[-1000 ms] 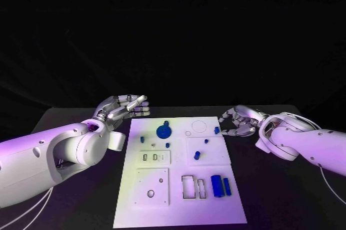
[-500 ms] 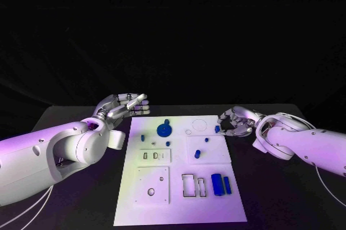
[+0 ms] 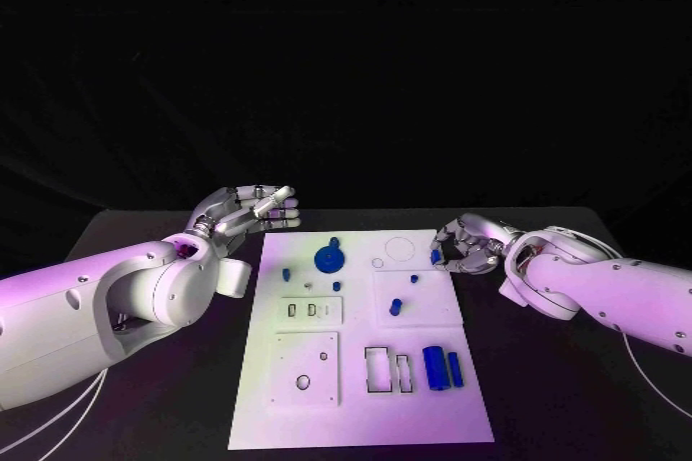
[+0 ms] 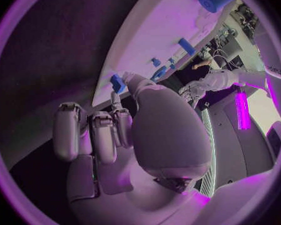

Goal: Assemble the parts on the task board

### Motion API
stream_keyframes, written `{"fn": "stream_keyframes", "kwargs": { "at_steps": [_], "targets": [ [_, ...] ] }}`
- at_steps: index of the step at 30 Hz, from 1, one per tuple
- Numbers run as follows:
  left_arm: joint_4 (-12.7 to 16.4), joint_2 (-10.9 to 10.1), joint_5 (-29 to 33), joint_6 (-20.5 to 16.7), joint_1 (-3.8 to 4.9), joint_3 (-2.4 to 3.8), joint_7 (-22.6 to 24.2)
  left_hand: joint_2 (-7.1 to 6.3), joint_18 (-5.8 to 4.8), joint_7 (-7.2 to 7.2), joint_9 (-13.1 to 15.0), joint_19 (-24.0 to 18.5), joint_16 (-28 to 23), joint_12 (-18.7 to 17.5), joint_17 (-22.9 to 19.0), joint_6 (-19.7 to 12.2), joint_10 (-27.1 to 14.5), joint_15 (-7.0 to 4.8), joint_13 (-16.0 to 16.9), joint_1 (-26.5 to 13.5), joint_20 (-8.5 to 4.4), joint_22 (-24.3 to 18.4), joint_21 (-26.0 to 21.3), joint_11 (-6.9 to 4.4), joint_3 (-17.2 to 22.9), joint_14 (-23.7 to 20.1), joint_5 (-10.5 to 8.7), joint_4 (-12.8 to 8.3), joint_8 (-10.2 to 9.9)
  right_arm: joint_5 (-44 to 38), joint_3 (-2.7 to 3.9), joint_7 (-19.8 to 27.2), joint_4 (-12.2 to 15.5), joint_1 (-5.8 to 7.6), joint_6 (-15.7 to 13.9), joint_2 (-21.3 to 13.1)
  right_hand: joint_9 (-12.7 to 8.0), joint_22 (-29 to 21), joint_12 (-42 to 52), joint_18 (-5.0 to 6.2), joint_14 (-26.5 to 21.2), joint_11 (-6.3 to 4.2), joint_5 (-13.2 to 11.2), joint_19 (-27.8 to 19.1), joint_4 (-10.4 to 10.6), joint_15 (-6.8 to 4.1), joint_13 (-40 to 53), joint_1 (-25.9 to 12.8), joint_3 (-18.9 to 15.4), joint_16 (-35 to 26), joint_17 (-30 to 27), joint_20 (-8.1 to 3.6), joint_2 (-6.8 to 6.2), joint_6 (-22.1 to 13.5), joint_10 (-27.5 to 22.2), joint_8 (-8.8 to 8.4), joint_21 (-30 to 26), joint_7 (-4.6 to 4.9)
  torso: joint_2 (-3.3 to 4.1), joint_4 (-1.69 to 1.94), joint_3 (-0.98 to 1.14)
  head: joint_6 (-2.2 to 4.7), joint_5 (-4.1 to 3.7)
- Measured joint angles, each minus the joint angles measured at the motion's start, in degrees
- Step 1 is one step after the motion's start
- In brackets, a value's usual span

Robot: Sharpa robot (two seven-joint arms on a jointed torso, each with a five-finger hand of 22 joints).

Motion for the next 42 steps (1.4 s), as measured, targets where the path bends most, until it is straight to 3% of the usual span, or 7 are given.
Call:
{"fn": "stream_keyframes", "kwargs": {
  "at_steps": [11,18,21,24,31,37,42],
  "targets": [
    [0.0,0.0,0.0,0.0,0.0,0.0,0.0,0.0,0.0,0.0,0.0,0.0,0.0,0.0,0.0,0.0,0.0,0.0,0.0,0.0,0.0,0.0,0.0,0.0,0.0,0.0,0.0,0.0,0.0,0.0,-0.01,-0.3,-0.7,-0.16,0.0,0.5,0.0,0.0,0.2,0.0,0.0,-0.4,0.0,0.2,0.0,0.0,0.0,0.0,1.2,0.0,0.0,-0.23,0.0,1.8,0.4,0.67,0.0,-0.59,-0.02,-0.07,0.02,-0.27,0.08],
    [-0.1,0.0,0.0,0.0,0.0,0.0,0.0,0.0,0.0,0.0,0.0,0.0,-0.2,0.0,0.0,0.0,0.0,0.0,0.0,0.0,0.0,-0.1,0.0,0.0,-0.3,0.0,0.0,-0.1,0.0,0.0,-0.01,-0.5,-1.1,-0.17,-0.2,0.7,0.3,0.0,0.5,0.0,0.0,-0.83,0.0,0.5,-0.3,0.0,0.0,0.0,2.5,0.0,0.0,-0.52,1.05,3.4,0.8,1.6,0.0,-1.1,-0.03,-0.05,0.03,-0.36,0.08],
    [-0.1,0.0,0.0,0.0,0.0,0.0,-0.1,0.0,0.0,0.0,0.0,0.0,-0.3,0.0,0.1,0.0,0.0,0.0,0.0,0.0,0.0,-0.1,0.0,0.0,-0.3,0.0,0.0,0.0,0.0,0.0,0.0,-0.6,-1.2,-0.17,-0.3,0.8,0.6,0.0,1.2,0.0,0.0,-1.15,-0.1,0.8,-0.6,-0.44,0.0,0.0,3.2,0.0,0.0,-0.77,1.07,4.9,1.2,2.4,0.4,-1.48,-0.03,-0.06,0.05,-0.42,0.08],
    [-0.1,0.0,0.0,0.0,0.0,0.0,-0.1,0.0,0.0,0.0,0.0,0.0,-0.3,0.0,0.1,0.0,0.0,0.0,0.0,0.0,0.0,-0.1,0.0,0.0,-0.3,0.0,0.0,0.0,0.0,-0.1,0.0,-0.8,-1.2,-0.17,-0.7,1.0,0.9,0.0,1.8,0.0,0.0,-1.82,-1.8,1.2,-1.0,-1.26,0.0,-0.2,4.4,0.0,0.0,-1.17,1.29,6.2,1.2,3.14,0.6,-2.12,-0.03,-0.08,0.07,-0.48,0.04],
    [0.0,0.0,0.0,0.0,0.0,0.0,-0.2,0.0,0.0,0.0,0.0,0.0,-0.3,0.0,0.1,0.0,0.0,0.0,0.0,0.0,0.0,-0.1,0.0,0.0,-0.3,0.0,0.0,0.0,0.0,-0.3,0.0,-1.3,-1.1,-0.19,-2.3,1.2,1.3,0.0,2.1,0.0,-0.1,-2.04,-2.0,1.2,-1.3,-1.57,0.0,-0.6,5.5,0.0,0.0,-1.66,1.79,7.0,1.0,3.85,0.9,-2.75,-0.03,-0.04,0.05,-0.56,-0.04],
    [-0.1,0.0,0.0,0.0,0.0,0.0,-0.2,0.0,0.0,0.0,0.0,0.0,-0.3,0.0,0.1,0.0,0.0,0.0,0.0,0.0,0.0,-0.1,0.0,0.0,-0.3,0.0,0.0,0.0,0.0,-0.7,0.01,-2.1,0.4,-0.2,-4.2,0.9,1.3,0.0,2.3,0.0,0.0,-2.25,-0.3,1.4,-1.1,-1.67,0.0,-1.6,6.2,0.0,0.0,-1.87,2.0,7.0,1.2,3.86,1.1,-2.76,-0.07,-0.02,0.03,-0.61,-0.08],
    [-0.1,0.0,0.0,0.0,0.0,0.0,-0.3,0.0,0.0,0.0,0.0,0.0,-0.3,0.0,0.1,0.0,0.0,0.0,0.0,0.0,0.0,-0.1,0.0,0.0,-0.3,0.0,0.0,0.0,0.0,-1.0,0.03,-3.1,3.4,-0.19,-5.6,0.2,1.3,0.0,2.3,0.0,0.0,-2.25,0.5,1.4,-0.9,-1.67,0.0,-2.1,6.3,0.0,0.0,-1.87,1.8,7.0,1.2,3.85,1.1,-2.77,-0.13,-0.08,0.01,-0.59,-0.08]
  ]
}}
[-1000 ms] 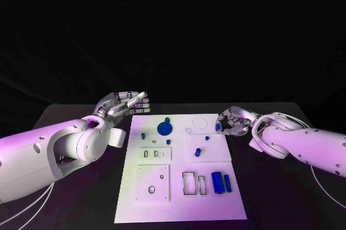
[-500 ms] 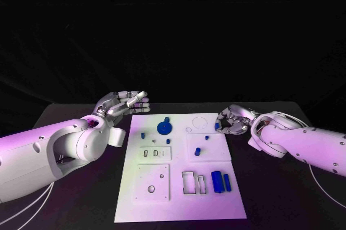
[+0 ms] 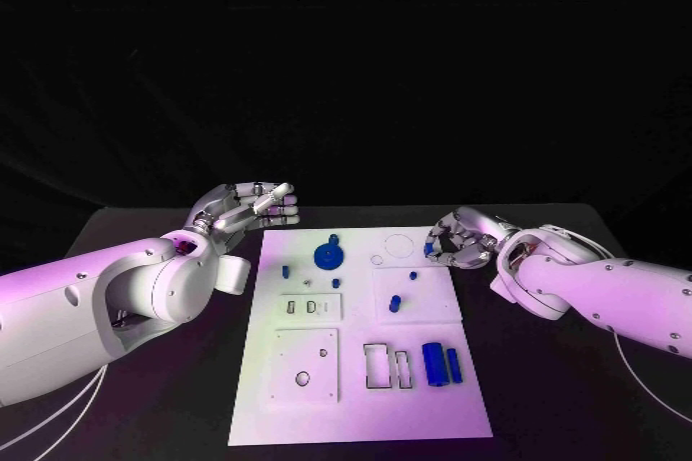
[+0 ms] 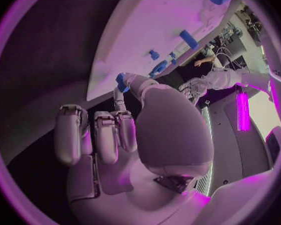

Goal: Assemble the parts on the task board

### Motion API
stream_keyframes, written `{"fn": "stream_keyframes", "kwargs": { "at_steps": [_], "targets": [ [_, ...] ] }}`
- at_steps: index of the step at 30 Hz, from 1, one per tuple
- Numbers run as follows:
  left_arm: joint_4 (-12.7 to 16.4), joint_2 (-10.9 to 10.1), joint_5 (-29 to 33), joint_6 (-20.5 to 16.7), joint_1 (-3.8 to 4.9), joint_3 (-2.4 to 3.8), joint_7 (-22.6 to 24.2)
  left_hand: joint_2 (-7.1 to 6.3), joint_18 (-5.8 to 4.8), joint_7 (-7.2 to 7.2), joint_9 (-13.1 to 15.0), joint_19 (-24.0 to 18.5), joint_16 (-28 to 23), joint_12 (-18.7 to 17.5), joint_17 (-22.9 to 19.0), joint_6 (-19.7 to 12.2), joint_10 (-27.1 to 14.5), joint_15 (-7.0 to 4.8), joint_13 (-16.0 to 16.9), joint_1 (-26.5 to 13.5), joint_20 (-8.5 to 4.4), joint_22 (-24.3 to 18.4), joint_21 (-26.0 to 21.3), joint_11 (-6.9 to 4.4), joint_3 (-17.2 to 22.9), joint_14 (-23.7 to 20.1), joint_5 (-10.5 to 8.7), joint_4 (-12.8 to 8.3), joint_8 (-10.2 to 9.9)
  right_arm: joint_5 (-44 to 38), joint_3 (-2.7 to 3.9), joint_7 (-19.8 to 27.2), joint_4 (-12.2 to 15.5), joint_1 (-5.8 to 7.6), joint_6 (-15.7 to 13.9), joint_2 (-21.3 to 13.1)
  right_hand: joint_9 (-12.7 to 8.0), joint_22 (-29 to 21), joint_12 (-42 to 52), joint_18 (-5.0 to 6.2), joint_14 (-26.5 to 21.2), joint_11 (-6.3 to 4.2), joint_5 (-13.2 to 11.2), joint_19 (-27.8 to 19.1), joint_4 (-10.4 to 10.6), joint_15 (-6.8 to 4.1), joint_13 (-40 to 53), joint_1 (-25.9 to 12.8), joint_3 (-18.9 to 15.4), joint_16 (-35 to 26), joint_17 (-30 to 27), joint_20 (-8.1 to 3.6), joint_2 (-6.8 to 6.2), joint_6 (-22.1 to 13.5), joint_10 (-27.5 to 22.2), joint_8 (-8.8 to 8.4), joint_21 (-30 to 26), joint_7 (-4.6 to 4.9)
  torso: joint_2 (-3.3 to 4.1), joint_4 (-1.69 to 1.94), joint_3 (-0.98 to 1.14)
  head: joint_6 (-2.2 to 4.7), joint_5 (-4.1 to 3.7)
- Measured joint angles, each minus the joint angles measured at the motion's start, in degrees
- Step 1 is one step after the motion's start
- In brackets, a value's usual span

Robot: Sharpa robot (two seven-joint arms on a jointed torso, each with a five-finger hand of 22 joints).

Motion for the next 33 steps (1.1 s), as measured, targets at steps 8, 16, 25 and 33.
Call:
{"fn": "stream_keyframes", "kwargs": {
  "at_steps": [8,16,25,33],
  "targets": [
    [-0.3,0.1,0.0,0.0,0.0,0.0,-0.1,0.24,0.01,-0.22,0.0,0.2,0.0,0.0,0.0,-0.2,0.0,0.0,0.0,0.2,0.21,0.0,0.0,0.0,0.0,0.0,0.0,0.0,0.0,-1.3,0.05,-2.5,6.3,0.33,-2.0,0.4,0.0,0.0,0.0,0.0,0.0,0.0,0.0,0.2,-0.1,0.0,0.0,-0.6,0.2,0.0,0.0,-0.21,-0.14,0.2,0.0,0.18,0.4,0.24,-0.18,-0.12,-0.09,0.07,0.2],
    [-0.9,0.2,0.0,0.0,0.0,0.0,-0.1,0.24,0.01,-0.22,0.0,0.2,0.0,-0.2,0.0,-0.2,0.0,0.0,0.0,0.2,0.21,-0.1,0.0,0.0,0.0,0.0,0.0,0.0,0.0,-3.2,0.07,-6.1,10.1,0.5,-3.6,3.6,0.0,0.0,0.0,0.0,0.0,-0.2,0.0,0.2,-0.1,0.0,0.0,-1.0,0.2,0.0,0.0,-0.21,-0.09,0.2,-0.2,0.38,0.4,0.24,-0.35,-0.1,-0.26,-0.36,0.68],
    [-1.3,0.4,0.0,0.0,0.0,-0.01,-0.2,0.24,0.01,-0.22,0.0,0.2,0.0,-0.2,0.0,-0.2,0.0,0.0,0.0,0.2,0.21,-0.1,0.0,0.0,0.0,0.0,0.0,0.0,0.0,-5.7,0.02,-9.6,10.5,0.18,-4.7,9.9,0.0,0.0,0.0,0.0,-0.2,-0.41,0.1,0.2,0.0,-0.24,0.0,-1.3,0.5,0.0,0.0,-0.2,-0.25,0.2,0.0,0.37,0.4,0.24,-0.5,0.04,-0.52,-1.13,1.66],
    [-1.6,1.0,0.0,0.0,0.0,-0.03,-0.2,0.24,0.0,-0.22,0.0,0.2,0.0,-0.2,0.0,-0.2,0.0,0.0,0.0,0.2,0.21,0.0,0.0,0.0,-0.2,0.0,0.0,0.2,0.0,-8.6,-0.29,-11.3,9.5,-1.86,-5.3,14.1,0.0,0.0,0.0,0.0,0.0,-0.41,0.7,0.2,-0.2,-0.41,0.0,-1.4,0.6,0.0,0.0,-0.2,-0.39,0.2,0.0,0.32,0.4,0.23,-0.48,0.07,-0.59,-1.68,2.21]
  ]
}}
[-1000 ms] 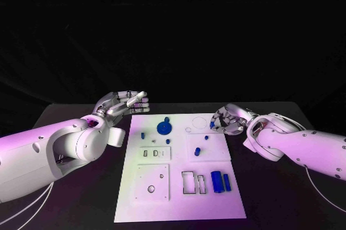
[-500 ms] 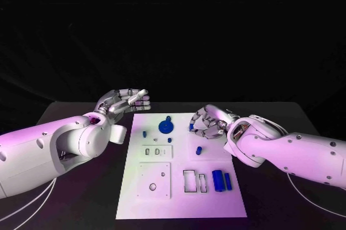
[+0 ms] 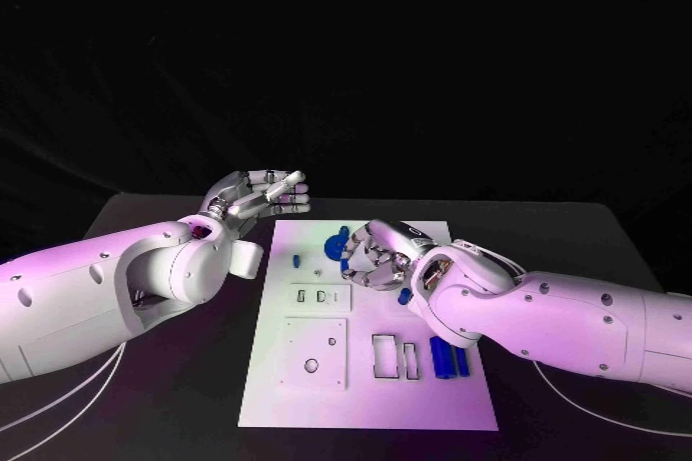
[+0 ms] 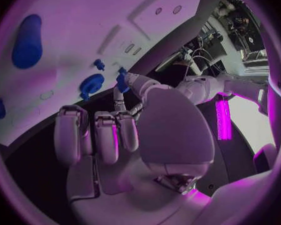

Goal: Assemble the parts on the task board

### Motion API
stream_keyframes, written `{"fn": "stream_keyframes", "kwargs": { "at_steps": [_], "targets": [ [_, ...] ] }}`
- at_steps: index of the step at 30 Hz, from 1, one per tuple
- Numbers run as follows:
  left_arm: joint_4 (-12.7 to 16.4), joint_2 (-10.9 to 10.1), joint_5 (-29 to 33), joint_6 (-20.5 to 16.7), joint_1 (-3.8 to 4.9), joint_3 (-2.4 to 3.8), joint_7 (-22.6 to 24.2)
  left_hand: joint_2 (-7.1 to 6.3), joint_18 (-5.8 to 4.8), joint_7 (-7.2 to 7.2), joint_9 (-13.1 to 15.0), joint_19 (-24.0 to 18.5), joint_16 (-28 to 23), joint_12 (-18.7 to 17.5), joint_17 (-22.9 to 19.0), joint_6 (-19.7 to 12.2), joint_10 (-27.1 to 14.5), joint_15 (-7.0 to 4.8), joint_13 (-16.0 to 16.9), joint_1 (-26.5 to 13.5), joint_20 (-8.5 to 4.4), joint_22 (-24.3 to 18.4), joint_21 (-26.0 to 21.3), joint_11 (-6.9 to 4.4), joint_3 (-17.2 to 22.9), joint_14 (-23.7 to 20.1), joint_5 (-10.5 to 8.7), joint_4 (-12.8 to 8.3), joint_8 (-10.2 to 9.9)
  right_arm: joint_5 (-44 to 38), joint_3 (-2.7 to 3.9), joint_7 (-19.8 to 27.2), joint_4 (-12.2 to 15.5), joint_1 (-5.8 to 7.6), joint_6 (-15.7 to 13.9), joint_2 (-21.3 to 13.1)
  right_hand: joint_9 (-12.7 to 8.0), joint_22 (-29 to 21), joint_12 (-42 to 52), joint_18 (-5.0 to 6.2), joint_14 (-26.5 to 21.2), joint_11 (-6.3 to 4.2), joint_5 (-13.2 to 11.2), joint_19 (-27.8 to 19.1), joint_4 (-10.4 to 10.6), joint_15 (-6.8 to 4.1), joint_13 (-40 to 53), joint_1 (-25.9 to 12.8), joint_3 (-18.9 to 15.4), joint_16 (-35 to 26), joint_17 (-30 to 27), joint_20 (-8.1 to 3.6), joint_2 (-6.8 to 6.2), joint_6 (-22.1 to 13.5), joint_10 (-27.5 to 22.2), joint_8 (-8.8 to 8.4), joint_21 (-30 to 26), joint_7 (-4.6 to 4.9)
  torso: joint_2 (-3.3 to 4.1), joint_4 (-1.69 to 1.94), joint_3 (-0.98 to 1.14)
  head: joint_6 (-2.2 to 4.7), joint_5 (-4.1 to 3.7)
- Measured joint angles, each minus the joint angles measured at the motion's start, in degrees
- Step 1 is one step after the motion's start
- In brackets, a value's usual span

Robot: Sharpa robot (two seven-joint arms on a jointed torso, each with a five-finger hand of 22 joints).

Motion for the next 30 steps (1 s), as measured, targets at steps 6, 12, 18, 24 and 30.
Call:
{"fn": "stream_keyframes", "kwargs": {
  "at_steps": [6,12,18,24,30],
  "targets": [
    [-0.1,0.1,0.0,0.0,0.0,-0.01,0.0,0.0,0.0,0.0,0.0,0.0,0.0,0.0,0.0,0.0,0.0,0.0,0.0,0.0,0.0,0.0,0.0,0.0,0.0,0.0,0.0,0.0,0.0,-2.2,-0.23,-0.9,-1.3,-1.89,-0.5,2.0,0.0,0.0,0.0,0.0,0.0,0.0,0.0,0.0,0.0,0.0,0.0,0.0,0.0,0.0,0.0,0.0,-0.01,0.0,0.0,-0.16,0.0,-0.01,0.09,-0.03,0.01,-0.38,0.39],
    [-0.1,0.2,0.0,0.0,0.0,-0.01,0.0,0.0,0.01,0.0,0.0,0.0,-0.2,0.0,0.0,0.0,0.0,0.0,0.0,0.0,0.0,-0.1,0.0,0.0,0.0,0.0,0.0,0.0,0.0,-3.8,-0.32,-1.7,-2.0,-3.39,-0.5,3.4,0.0,0.0,0.0,0.0,0.0,0.0,0.1,0.0,0.0,0.0,0.0,0.0,0.0,0.0,0.0,0.0,-0.01,0.0,0.0,0.05,0.0,-0.01,0.19,-0.08,0.07,-0.64,0.73],
    [0.0,0.2,0.0,0.0,0.0,-0.01,0.0,0.38,0.01,0.0,0.0,0.0,-0.2,0.0,0.1,0.0,0.0,0.0,0.0,-0.4,0.0,-0.1,0.0,0.0,-0.2,0.0,0.0,0.2,0.0,-5.0,-0.32,-2.4,-2.1,-3.96,-0.2,3.9,0.0,0.0,0.0,0.0,0.0,0.0,0.2,0.0,0.0,0.01,0.0,-0.2,0.0,0.0,0.0,0.0,-0.24,0.0,0.0,0.06,0.0,-0.02,0.22,-0.08,0.13,-1.12,0.84],
    [0.0,0.2,0.0,0.0,0.0,-0.01,0.0,0.38,0.01,0.13,0.0,0.0,-0.2,0.0,0.1,-0.1,0.0,0.0,0.0,-0.4,0.0,-0.1,0.0,0.0,-0.2,0.0,0.0,0.2,0.0,-5.7,-0.32,-2.9,-2.0,-4.25,0.2,4.3,0.4,0.0,0.0,0.0,0.0,0.01,0.2,0.0,0.0,0.01,0.0,-0.2,0.0,0.0,0.0,0.0,-0.24,0.0,0.0,0.05,0.0,-0.03,0.21,-0.1,0.15,-1.42,1.03],
    [0.0,0.2,0.0,0.1,0.0,-0.01,-0.1,0.38,0.01,0.12,0.0,0.0,-0.2,0.0,0.0,-0.1,0.0,0.0,0.0,-0.4,0.0,-0.1,0.0,0.0,-0.3,0.0,0.0,0.3,0.0,-6.4,-0.29,-3.2,-1.9,-4.34,0.6,4.4,0.8,0.0,0.0,0.0,0.0,0.01,0.2,0.0,0.0,0.01,0.0,-0.6,0.0,0.0,0.0,0.0,-0.61,0.1,0.0,0.03,0.0,-0.2,0.17,-0.13,0.15,-1.7,1.13]
  ]
}}
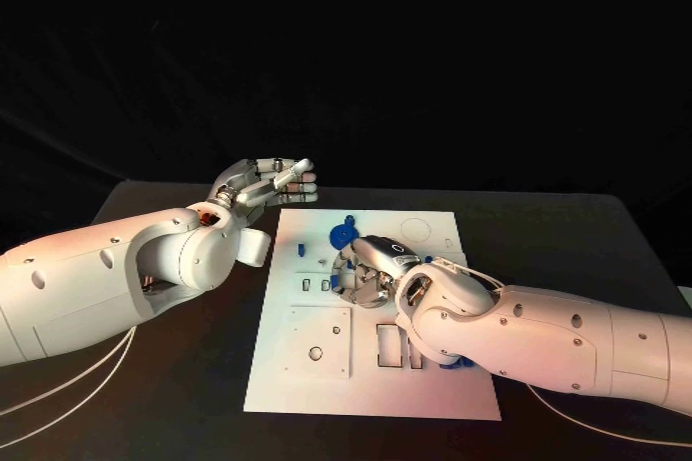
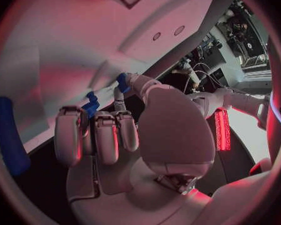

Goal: Assemble the parts on the task board

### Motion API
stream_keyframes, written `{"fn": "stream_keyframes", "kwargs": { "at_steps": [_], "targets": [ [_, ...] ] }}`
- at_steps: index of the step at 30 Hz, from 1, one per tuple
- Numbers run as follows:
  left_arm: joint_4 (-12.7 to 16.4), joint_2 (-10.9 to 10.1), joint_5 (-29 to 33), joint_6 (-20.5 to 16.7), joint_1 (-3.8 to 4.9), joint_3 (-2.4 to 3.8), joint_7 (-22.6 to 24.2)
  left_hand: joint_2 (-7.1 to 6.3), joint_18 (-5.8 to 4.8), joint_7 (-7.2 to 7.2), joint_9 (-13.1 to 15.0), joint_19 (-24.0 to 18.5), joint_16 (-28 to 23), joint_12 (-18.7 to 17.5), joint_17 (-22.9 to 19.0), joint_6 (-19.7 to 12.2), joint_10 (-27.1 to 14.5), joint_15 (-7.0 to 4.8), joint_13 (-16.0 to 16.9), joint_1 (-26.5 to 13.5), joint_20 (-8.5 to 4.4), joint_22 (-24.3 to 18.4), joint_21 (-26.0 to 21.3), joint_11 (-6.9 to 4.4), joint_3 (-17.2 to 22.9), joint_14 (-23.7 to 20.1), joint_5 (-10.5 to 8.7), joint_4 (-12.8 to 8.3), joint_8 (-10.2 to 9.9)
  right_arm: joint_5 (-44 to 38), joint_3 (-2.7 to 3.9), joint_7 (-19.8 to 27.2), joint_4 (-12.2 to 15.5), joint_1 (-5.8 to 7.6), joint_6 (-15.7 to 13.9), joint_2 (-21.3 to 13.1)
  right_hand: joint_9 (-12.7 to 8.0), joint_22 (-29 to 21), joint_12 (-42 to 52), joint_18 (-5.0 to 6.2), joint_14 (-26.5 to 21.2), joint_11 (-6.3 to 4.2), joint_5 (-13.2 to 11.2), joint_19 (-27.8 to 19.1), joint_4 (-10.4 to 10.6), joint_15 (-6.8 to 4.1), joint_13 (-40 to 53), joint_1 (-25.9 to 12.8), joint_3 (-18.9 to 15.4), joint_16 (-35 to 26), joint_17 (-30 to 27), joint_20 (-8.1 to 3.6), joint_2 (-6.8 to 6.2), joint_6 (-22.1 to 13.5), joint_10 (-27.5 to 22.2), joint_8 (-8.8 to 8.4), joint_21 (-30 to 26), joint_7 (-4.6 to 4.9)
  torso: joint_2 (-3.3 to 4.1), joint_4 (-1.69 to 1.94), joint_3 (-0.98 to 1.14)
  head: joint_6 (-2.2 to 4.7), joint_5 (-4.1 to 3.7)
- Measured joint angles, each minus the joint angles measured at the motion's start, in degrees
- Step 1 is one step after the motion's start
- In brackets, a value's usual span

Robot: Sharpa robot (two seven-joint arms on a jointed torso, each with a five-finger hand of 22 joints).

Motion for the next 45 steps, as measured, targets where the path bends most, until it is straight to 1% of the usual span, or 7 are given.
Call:
{"fn": "stream_keyframes", "kwargs": {
  "at_steps": [5,13,29,36,39,42,45],
  "targets": [
    [0.0,-0.1,0.0,0.0,0.0,0.0,0.0,0.0,0.0,0.0,0.0,0.0,0.0,0.0,0.0,0.0,0.0,0.0,0.0,0.0,0.0,0.0,0.0,0.0,0.0,0.0,0.0,0.0,0.0,-0.4,0.02,-0.2,0.1,0.0,0.3,0.0,0.4,0.0,0.0,0.0,0.0,0.0,0.0,0.0,0.0,0.0,0.0,-0.2,0.0,0.0,0.0,0.0,0.08,-0.1,0.0,-0.02,0.0,-0.07,-0.02,0.01,-0.04,-0.17,0.07],
    [0.0,-0.2,0.0,0.1,0.01,0.0,-0.1,0.0,0.0,0.0,0.0,0.0,0.0,0.0,0.0,0.0,0.0,0.0,0.0,0.0,0.0,0.0,0.0,0.0,0.0,0.0,0.0,0.0,0.0,-1.0,0.05,-0.5,0.1,0.0,0.8,0.0,0.6,0.0,-0.3,0.0,0.0,0.0,0.0,-0.2,0.0,0.0,0.0,-1.7,0.0,0.0,0.0,-0.21,-1.12,0.3,0.0,-0.08,-0.3,-0.44,-0.03,0.02,-0.07,-0.31,0.25],
    [0.0,-0.3,0.0,0.2,0.0,0.0,-0.3,0.0,0.0,-0.01,0.0,0.0,0.0,0.0,0.0,0.0,0.0,0.0,0.0,0.0,0.0,0.0,0.0,0.0,0.0,0.0,0.0,0.0,0.0,-1.7,-0.01,-0.9,-0.2,-0.06,1.4,0.3,0.1,0.0,-1.4,0.0,0.0,0.0,0.1,-0.4,-0.2,0.01,0.0,-2.4,-0.7,0.0,0.0,0.01,-1.74,-1.9,0.0,-1.65,-1.4,0.69,-0.06,0.04,-0.08,-0.44,0.53],
    [0.0,-0.4,0.0,0.2,0.0,0.0,-0.4,0.0,0.0,-0.01,0.0,0.0,0.0,0.0,0.0,0.0,0.0,0.0,0.0,0.0,0.0,0.0,0.0,0.01,0.0,0.0,0.0,0.0,0.0,-1.8,-0.02,-0.9,-0.2,-0.08,1.7,0.3,-0.3,0.0,-2.1,0.0,-0.1,0.93,0.0,-0.9,-0.1,0.62,0.0,-3.2,-2.2,0.0,0.0,0.52,-2.56,-3.7,-0.5,-2.95,-2.2,1.42,-0.06,0.03,-0.07,-0.41,0.57],
    [0.0,-0.4,0.0,0.2,0.0,0.0,-0.4,0.0,-0.01,-0.01,0.0,0.0,-0.3,-0.4,0.1,0.0,0.2,0.0,0.0,0.0,0.0,-0.1,0.0,0.21,-0.4,0.0,0.0,-0.1,0.0,-1.8,-0.03,-0.7,-0.3,-0.08,1.7,0.3,-0.6,0.0,-2.1,0.0,0.0,1.13,-3.5,-1.2,0.4,0.88,0.0,-3.6,-5.0,0.0,0.0,0.73,-2.9,-4.7,-0.3,-3.61,-2.3,1.66,-0.05,0.03,-0.05,-0.38,0.6],
    [0.0,-0.4,0.0,0.2,0.0,0.0,-0.4,0.0,0.0,-0.01,0.0,0.0,-0.3,-0.4,0.1,0.0,0.2,0.0,0.0,0.0,0.0,-0.1,0.0,0.21,-0.4,0.0,0.0,-0.1,0.0,-1.8,-0.03,-0.6,-0.3,-0.08,1.7,0.4,-0.8,0.0,-2.1,0.0,-0.1,1.34,-5.6,-1.2,1.2,1.03,0.0,-3.8,-8.5,0.0,0.0,0.73,-2.6,-5.0,-0.5,-3.99,-2.3,1.8,-0.05,0.03,-0.04,-0.37,0.63],
    [0.0,-0.4,0.0,0.2,0.0,0.0,-0.5,0.0,0.0,-0.01,0.0,0.0,-0.3,-0.4,0.1,0.0,0.2,0.0,0.0,0.0,0.0,-0.1,0.0,0.21,-0.4,0.0,0.0,-0.1,0.0,-1.8,-0.03,-0.5,-0.3,-0.08,1.7,0.4,-1.0,0.0,-2.1,0.0,-0.1,1.34,-7.6,-1.1,2.5,1.17,0.0,-2.6,-12.9,0.0,0.0,0.72,-1.36,-5.4,-0.5,-4.12,-2.3,1.79,-0.05,0.04,-0.04,-0.37,0.63]
  ]
}}
